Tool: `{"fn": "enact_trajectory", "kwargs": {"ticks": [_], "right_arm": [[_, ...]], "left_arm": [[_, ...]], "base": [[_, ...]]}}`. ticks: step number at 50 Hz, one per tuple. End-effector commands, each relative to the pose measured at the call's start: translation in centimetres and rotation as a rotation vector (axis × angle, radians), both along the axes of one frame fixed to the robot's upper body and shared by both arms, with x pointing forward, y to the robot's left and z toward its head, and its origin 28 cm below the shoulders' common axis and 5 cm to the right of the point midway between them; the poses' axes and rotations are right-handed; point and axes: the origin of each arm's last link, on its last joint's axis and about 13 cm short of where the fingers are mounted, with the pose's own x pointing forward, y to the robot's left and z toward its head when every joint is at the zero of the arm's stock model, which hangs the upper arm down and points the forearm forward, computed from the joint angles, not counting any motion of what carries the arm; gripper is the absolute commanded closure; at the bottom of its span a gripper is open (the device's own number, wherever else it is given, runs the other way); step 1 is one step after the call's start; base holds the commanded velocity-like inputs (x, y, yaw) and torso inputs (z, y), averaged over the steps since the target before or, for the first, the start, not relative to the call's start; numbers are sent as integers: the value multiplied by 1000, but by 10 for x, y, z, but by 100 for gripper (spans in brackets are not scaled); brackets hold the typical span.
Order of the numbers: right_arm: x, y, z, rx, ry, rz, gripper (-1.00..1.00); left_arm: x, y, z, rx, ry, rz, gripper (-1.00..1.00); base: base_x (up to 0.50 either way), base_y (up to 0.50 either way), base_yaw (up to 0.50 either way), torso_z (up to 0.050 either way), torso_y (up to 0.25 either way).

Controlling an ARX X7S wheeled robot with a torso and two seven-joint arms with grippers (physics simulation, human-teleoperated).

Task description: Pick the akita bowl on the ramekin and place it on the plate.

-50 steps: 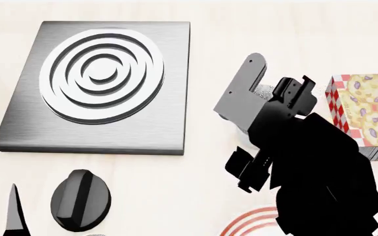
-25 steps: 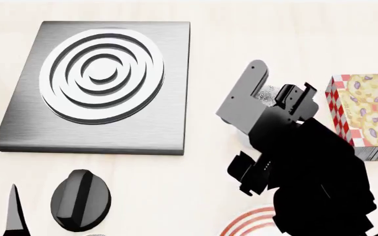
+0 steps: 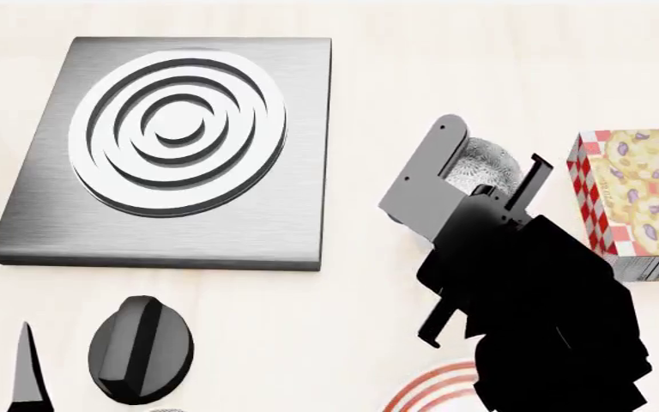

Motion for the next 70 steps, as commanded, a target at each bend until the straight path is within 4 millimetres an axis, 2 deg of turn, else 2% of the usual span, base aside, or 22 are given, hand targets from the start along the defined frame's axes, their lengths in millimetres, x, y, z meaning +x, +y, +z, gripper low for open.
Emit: {"fn": "enact_trajectory", "kwargs": {"ticks": [1, 8, 12, 16, 24, 32, 44, 60, 70], "right_arm": [[-3, 3, -7, -9, 21, 8, 100], [-4, 4, -5, -21, 11, 12, 100], [-3, 5, 11, -10, -133, -3, 100], [-1, 4, 35, 35, -308, -53, 100], [4, -1, 51, 26, -467, -142, 100], [9, -5, 52, 33, -471, -138, 100], [4, -4, 59, 28, -485, -127, 100], [-30, 3, 98, -77, -400, 1, 100], [-48, 4, 117, 47, -416, 19, 100]], "left_arm": [[-1, 0, -2, 0, -24, -30, -100], [-1, 0, -2, -2, -18, -28, -100], [0, 1, -2, -6, -15, -24, -100], [0, 0, -3, -6, -13, -26, -100], [0, 0, -3, -7, -13, -31, -100], [0, 0, -3, -8, -14, -33, -100], [0, 0, -3, -8, -15, -33, -100], [-1, -1, -2, -10, -14, -38, -100], [-1, -1, -2, -11, -13, -38, -100]], "base": [[0, 0, 0, 0, 0], [0, 0, 0, 0, 0], [0, 0, 0, 0, 0], [0, 0, 0, 0, 0], [0, 0, 0, 0, 0], [0, 0, 0, 0, 0], [0, 0, 0, 0, 0], [0, 0, 0, 0, 0], [0, 0, 0, 0, 0]]}}
